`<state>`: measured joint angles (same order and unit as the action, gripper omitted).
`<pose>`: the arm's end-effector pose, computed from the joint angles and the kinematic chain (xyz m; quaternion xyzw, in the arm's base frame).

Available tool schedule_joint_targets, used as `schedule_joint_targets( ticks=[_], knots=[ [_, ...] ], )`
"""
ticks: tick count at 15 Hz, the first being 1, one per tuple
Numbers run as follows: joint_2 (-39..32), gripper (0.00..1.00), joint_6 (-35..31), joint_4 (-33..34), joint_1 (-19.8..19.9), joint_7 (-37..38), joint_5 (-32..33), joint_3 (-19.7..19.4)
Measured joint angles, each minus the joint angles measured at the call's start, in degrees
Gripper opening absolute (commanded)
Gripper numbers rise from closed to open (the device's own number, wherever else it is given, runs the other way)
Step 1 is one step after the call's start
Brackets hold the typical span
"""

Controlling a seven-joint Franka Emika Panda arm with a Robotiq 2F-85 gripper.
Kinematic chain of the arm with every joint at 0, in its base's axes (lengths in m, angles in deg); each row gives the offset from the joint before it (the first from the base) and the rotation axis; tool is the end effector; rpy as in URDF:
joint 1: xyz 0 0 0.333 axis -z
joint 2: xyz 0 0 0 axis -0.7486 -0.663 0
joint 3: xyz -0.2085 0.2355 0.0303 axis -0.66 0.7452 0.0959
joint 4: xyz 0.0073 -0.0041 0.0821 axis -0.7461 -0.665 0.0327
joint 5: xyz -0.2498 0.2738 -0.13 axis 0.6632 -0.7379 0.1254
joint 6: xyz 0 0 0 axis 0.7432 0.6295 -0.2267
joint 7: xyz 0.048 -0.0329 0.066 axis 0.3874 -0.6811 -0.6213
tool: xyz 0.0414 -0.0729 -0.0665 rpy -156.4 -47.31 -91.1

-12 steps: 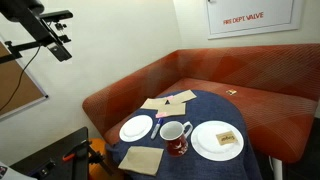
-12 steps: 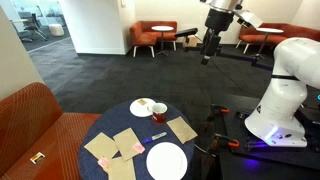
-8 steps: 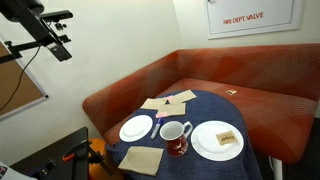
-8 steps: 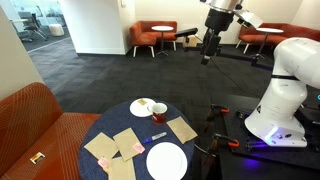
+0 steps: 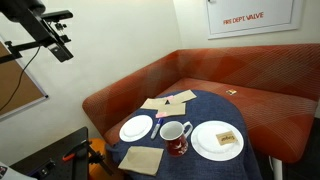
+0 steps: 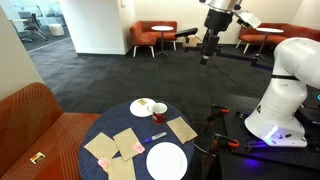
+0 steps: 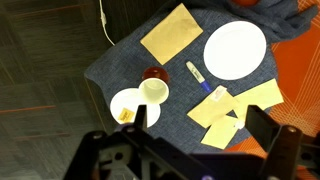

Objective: Move the mug forward

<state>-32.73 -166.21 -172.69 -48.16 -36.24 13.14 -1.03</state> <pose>0.3002 0.0010 0.4635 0.9952 0.0014 0.0957 0.0195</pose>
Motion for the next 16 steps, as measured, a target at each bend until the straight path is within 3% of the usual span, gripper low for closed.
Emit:
schedule_joint_targets(
  ticks=[7,16],
  knots=[
    [-8.9,1.0,-9.6,0.0,2.9,5.0,0.0,-0.1],
    [-27.9,1.0,-25.4,1.6,5.1,13.3,0.0,0.3]
  ],
)
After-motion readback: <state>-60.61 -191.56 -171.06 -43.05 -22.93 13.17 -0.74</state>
